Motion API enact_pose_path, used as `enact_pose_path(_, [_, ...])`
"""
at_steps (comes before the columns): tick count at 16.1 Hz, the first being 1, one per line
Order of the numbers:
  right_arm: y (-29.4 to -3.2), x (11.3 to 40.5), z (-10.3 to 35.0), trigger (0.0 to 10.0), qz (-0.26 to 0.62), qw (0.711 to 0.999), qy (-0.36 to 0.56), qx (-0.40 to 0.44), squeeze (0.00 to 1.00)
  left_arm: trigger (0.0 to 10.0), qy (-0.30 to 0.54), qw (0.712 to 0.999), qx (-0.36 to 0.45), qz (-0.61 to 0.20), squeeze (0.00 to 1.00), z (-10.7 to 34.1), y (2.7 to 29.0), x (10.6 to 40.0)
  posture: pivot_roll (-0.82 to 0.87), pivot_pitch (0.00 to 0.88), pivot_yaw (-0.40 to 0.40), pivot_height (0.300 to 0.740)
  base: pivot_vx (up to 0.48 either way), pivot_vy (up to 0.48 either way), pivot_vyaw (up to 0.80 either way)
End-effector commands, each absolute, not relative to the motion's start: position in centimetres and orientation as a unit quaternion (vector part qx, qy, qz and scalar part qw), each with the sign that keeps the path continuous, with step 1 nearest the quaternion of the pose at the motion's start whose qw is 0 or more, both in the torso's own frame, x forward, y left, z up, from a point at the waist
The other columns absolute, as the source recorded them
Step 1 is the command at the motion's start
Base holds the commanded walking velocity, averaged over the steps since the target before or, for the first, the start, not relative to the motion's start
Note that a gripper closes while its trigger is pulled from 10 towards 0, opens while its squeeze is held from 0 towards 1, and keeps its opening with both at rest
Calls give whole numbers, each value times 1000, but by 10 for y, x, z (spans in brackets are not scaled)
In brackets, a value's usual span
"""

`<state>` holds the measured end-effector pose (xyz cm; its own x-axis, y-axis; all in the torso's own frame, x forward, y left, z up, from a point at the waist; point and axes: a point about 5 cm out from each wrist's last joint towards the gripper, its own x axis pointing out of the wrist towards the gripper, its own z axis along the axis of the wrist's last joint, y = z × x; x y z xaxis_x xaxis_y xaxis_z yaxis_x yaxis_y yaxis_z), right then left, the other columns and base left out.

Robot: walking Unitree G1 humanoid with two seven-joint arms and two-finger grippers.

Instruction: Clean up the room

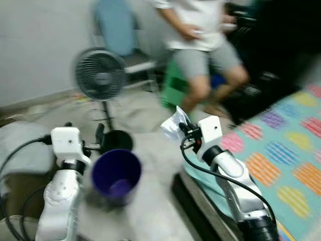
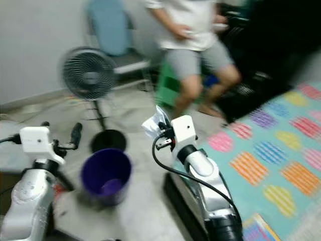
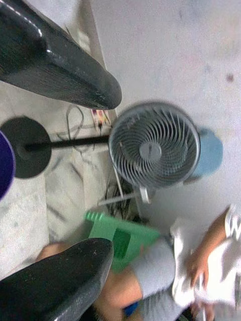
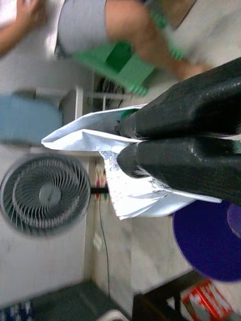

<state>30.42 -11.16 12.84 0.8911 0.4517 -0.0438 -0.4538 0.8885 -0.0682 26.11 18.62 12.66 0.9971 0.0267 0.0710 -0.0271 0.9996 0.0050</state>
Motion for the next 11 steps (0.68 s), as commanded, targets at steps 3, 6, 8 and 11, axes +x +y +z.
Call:
enact_pose_path(3, [-114,302,125,10000,233,971,19,-39,0,10000,-21,1000,-11,-15,0,122,170,259,29,38,-57,740,0,0,800])
enact_pose_path(6, [-113,298,120,10000,233,971,24,-39,0,10000,-22,999,-17,-25,0,123,166,260,22,37,-55,740,0,0,800])
enact_pose_path(8, [-112,298,120,10000,234,971,26,-38,0,10000,-22,999,-19,-26,0,124,166,261,21,35,-56,740,0,0,800])
enact_pose_path(11, [-113,298,120,10000,231,972,26,-33,0,10000,-31,998,-36,-46,0,127,162,261,21,30,-57,740,0,0,533])
